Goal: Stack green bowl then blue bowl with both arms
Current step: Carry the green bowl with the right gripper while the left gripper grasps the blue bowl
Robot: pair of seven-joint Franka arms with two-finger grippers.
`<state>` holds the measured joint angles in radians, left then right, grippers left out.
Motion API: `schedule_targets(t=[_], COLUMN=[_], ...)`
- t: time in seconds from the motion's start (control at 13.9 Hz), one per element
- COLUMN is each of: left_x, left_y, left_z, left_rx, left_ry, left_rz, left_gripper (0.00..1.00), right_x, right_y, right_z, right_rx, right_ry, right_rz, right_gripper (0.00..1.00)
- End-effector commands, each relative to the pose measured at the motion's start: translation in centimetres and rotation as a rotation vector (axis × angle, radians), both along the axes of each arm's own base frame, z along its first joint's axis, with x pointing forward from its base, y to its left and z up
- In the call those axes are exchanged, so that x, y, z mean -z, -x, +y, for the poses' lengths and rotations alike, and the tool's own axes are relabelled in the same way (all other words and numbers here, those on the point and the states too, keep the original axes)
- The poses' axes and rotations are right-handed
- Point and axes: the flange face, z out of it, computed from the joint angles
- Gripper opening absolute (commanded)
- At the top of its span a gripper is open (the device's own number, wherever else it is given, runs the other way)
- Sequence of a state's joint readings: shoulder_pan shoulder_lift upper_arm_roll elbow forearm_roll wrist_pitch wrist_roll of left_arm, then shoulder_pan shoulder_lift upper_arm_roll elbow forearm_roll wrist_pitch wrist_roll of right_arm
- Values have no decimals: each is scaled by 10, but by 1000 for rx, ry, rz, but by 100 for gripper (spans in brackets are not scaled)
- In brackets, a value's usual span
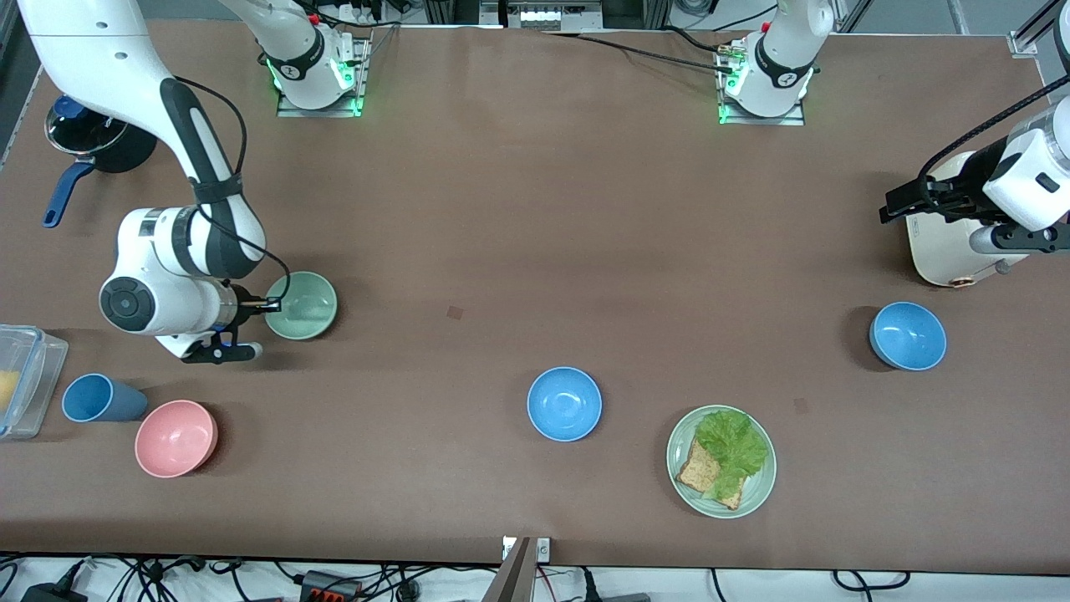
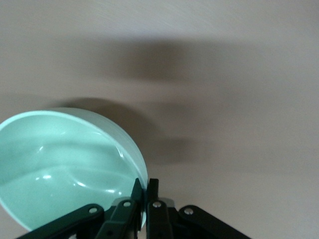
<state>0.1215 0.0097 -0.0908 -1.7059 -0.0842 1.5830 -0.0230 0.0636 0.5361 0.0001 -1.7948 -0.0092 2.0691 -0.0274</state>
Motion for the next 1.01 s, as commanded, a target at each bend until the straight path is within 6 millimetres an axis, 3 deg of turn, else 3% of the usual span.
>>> schedule_targets(t=[0.0,0.07,0.22,0.29,0.43,0.57,0.72,0.79,0.93], left_x=[-2,-2,-1,-1,22,50,92,111,143], left_y=[-1,0,1,1,-6,-12,-33,-43,-66], left_z=[1,1,15,22,46,83,124,148,166], left_rx=[14,12,-12,-27,-61,-122,-178,-195,-107], left_ry=[29,29,28,26,23,30,40,17,-56], left_rz=[-6,-4,0,1,43,81,121,141,173], left_gripper=[100,100,100,100,100,100,100,100,100], right_x=[-39,-48,-47,-45,-34,-27,-27,-28,-22], right_y=[-15,-16,-7,6,42,64,90,96,109], right_z=[92,132,208,255,328,370,408,415,424], right_rx=[-87,-117,-47,-45,-43,-23,-4,-2,-14], right_ry=[-59,-64,-36,-25,0,-10,-71,-85,-75], right_rz=[-40,-49,-69,-78,-75,-84,-41,-29,-9], right_gripper=[0,0,0,0,0,0,0,0,0])
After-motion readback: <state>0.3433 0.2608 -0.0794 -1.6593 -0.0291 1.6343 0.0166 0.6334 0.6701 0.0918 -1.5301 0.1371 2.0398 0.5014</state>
